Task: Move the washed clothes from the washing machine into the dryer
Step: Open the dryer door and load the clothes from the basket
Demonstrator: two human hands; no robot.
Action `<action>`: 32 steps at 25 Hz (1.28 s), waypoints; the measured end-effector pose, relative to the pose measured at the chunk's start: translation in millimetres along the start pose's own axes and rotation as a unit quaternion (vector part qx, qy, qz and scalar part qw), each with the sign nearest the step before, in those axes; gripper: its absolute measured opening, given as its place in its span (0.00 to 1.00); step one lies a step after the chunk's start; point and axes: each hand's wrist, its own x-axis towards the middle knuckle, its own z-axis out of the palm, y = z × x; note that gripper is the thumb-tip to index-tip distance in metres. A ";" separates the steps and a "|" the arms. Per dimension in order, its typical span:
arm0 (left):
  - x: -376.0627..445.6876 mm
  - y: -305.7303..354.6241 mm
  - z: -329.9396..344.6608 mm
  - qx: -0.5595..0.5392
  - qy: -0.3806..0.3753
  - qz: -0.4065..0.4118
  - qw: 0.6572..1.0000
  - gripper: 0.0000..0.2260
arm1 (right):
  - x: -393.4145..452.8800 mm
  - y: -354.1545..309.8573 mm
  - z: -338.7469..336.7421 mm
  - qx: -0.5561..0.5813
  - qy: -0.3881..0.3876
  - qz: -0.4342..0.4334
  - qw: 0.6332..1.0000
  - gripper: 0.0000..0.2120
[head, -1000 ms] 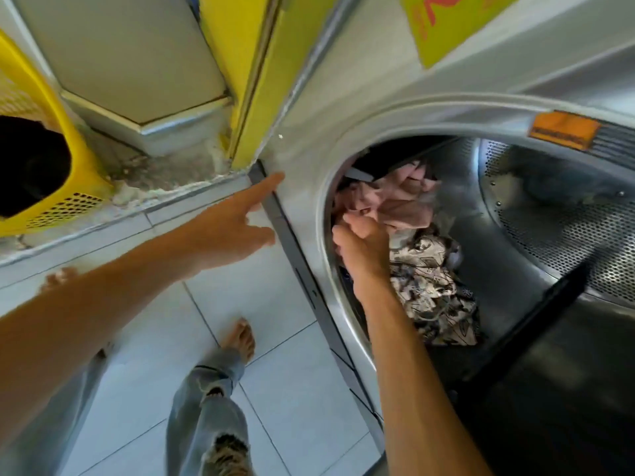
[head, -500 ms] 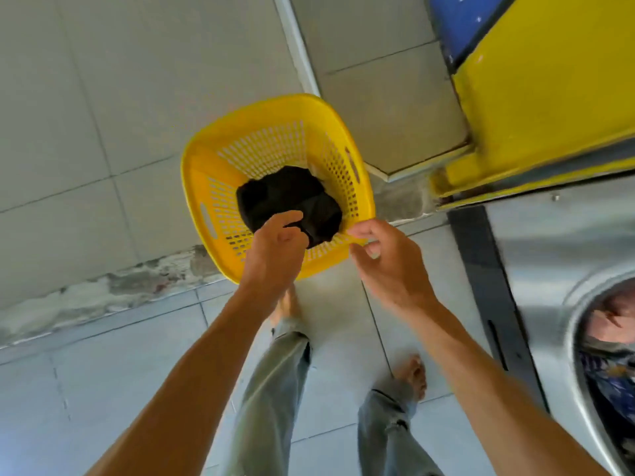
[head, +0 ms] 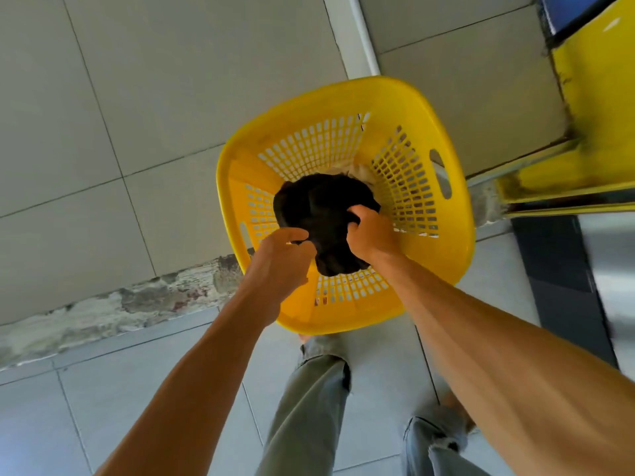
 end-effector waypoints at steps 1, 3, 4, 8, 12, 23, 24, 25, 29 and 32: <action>-2.9 1.7 1.5 -0.036 -0.007 -0.012 0.999 0.14 | -9.5 -4.8 -8.5 0.059 0.024 0.014 0.998 0.20; -8.1 12.2 5.8 -0.096 -0.002 -0.035 0.995 0.16 | -44.9 -23.7 -37.8 0.199 0.057 0.043 0.977 0.18; -11.5 16.9 7.6 -0.124 -0.008 -0.051 0.991 0.18 | -70.8 -33.3 -53.7 0.278 0.047 0.051 0.958 0.16; -40.9 30.2 22.9 -0.268 -0.080 -0.031 0.960 0.20 | -177.9 -39.1 -105.4 0.585 -0.082 0.092 0.802 0.15; -88.9 30.4 53.2 -0.238 -0.067 0.074 0.966 0.16 | -233.5 -4.2 -126.7 0.643 -0.072 0.096 0.756 0.11; -257.9 -2.3 298.2 -0.034 -0.218 0.197 0.955 0.22 | -345.5 225.4 -255.6 0.697 0.087 0.075 0.708 0.25; -273.1 -5.1 325.0 -0.007 -0.246 0.206 0.947 0.23 | -357.4 252.5 -266.2 0.700 0.135 0.088 0.696 0.28; -290.2 -7.6 354.8 0.019 -0.270 0.221 0.937 0.23 | -372.0 279.1 -280.1 0.709 0.178 0.094 0.676 0.33; -348.7 -2.8 452.9 0.097 -0.360 0.307 0.876 0.23 | -417.8 362.7 -342.8 0.708 0.310 0.091 0.628 0.38; -382.0 20.3 498.7 0.178 -0.388 0.392 0.815 0.27 | -432.9 390.9 -400.3 0.700 0.355 0.088 0.613 0.10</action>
